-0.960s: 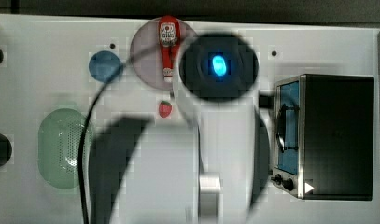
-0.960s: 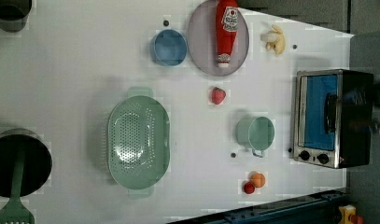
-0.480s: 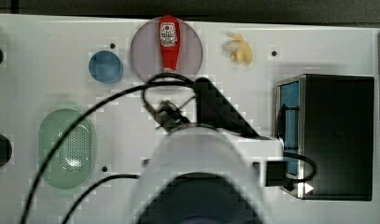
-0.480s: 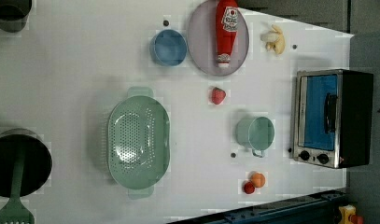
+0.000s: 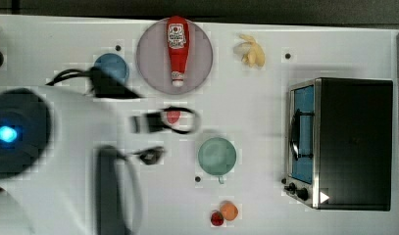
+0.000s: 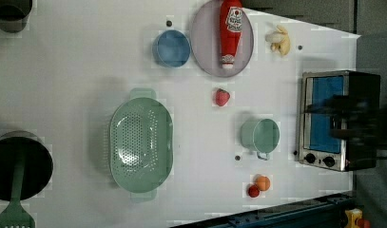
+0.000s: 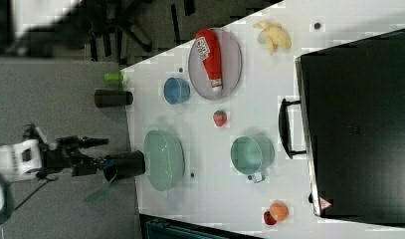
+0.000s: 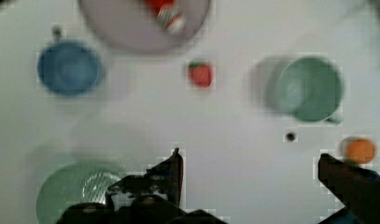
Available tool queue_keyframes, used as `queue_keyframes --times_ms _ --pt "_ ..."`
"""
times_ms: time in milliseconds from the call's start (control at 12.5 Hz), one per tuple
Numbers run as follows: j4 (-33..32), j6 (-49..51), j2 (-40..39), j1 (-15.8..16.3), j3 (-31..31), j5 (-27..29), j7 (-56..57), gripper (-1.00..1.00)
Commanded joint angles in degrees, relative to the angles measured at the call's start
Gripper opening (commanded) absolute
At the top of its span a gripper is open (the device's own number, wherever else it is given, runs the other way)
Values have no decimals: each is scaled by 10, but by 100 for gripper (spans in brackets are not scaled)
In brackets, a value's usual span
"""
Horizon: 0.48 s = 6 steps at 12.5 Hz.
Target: Drag strainer forwards.
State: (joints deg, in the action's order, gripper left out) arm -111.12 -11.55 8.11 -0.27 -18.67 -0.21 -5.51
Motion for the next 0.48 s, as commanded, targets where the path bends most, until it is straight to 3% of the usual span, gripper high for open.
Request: queue_keyframes --times_ms 80,480 --pt "-22 -31 -20 16 -51 9 -114 100" --pt "-45 -115 -111 20 -143 -18 -388 100"
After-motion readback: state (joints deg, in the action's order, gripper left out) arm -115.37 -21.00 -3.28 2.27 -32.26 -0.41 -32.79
